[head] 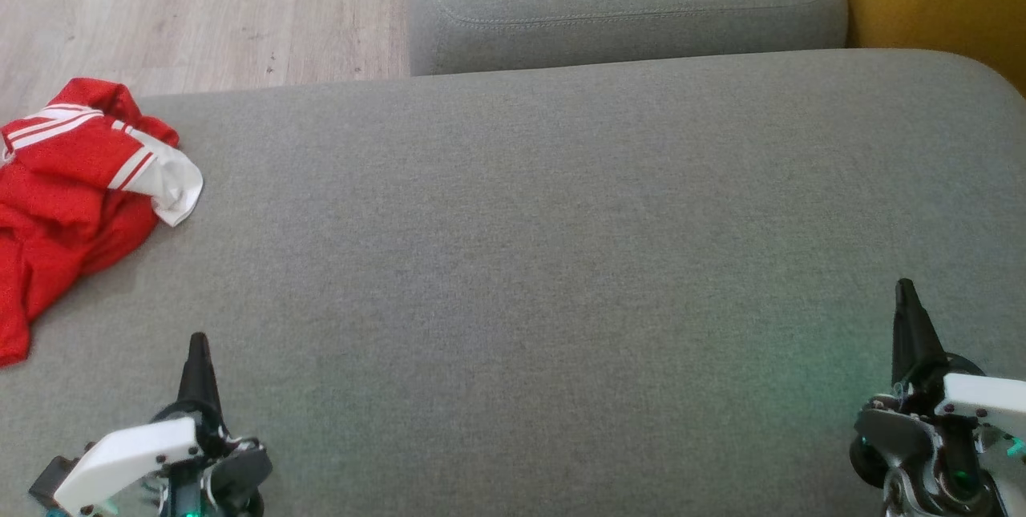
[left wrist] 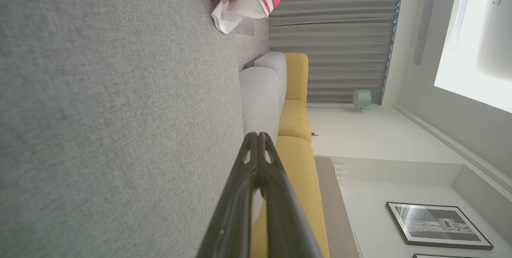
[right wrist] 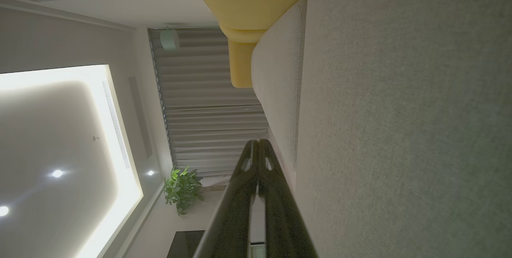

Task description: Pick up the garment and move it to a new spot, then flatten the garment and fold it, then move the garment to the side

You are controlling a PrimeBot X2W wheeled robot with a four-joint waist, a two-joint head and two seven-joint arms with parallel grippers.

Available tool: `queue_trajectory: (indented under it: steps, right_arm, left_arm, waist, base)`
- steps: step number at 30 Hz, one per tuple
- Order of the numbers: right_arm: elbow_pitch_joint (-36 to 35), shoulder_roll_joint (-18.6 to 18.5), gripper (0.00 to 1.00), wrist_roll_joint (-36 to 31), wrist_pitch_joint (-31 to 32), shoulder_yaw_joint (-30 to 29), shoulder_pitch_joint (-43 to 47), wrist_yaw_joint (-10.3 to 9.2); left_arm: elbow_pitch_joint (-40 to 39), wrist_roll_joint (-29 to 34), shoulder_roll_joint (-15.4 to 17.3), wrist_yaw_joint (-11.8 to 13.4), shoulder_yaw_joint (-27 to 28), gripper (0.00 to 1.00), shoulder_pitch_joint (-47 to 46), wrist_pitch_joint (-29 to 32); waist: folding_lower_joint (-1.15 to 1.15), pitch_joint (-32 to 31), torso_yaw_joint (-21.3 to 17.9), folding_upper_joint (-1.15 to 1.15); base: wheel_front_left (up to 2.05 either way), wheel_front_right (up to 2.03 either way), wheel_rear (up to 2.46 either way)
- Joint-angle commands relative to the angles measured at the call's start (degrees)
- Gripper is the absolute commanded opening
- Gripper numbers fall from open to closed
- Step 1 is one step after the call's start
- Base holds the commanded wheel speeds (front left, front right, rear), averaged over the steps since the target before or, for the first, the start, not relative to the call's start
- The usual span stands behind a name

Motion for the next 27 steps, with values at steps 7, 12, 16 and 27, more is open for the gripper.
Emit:
queue_trajectory:
  steps: [7, 12, 16, 27]
  right_arm:
    - [-1.79, -0.29, 0.00, -0.16, 0.32, 1.21, -3.16, 0.45]
    - [-1.79, -0.29, 0.00, -0.16, 0.32, 1.21, -3.16, 0.45]
    - [-1.79, -0.29, 0.00, -0.16, 0.32, 1.21, -3.16, 0.45]
    - [2.26, 0.16, 1.00, -0.23, -0.77, 0.66, 1.59, 0.01]
  left_arm:
    - [-2.08, 0.19, 0.30, -0.37, 2.28, 0.00, -2.77, 0.17]
    - [-2.08, 0.19, 0.30, -0.37, 2.28, 0.00, -2.77, 0.17]
    - [-2.08, 0.19, 0.30, -0.37, 2.28, 0.00, -2.77, 0.17]
    - [2.08, 0.28, -0.15, 0.07, -1.06, 1.00, 1.66, -0.77]
  waist:
    - [0.00, 0.00, 0.00, 0.00]
    - [0.00, 0.00, 0.00, 0.00]
    - [0.00, 0.00, 0.00, 0.00]
    - [0.00, 0.00, 0.02, 0.00]
  base:
    - [0.00, 0.00, 0.00]
    - [0.00, 0.00, 0.00]
    - [0.00, 0.00, 0.00]
    - [0.00, 0.00, 0.00]
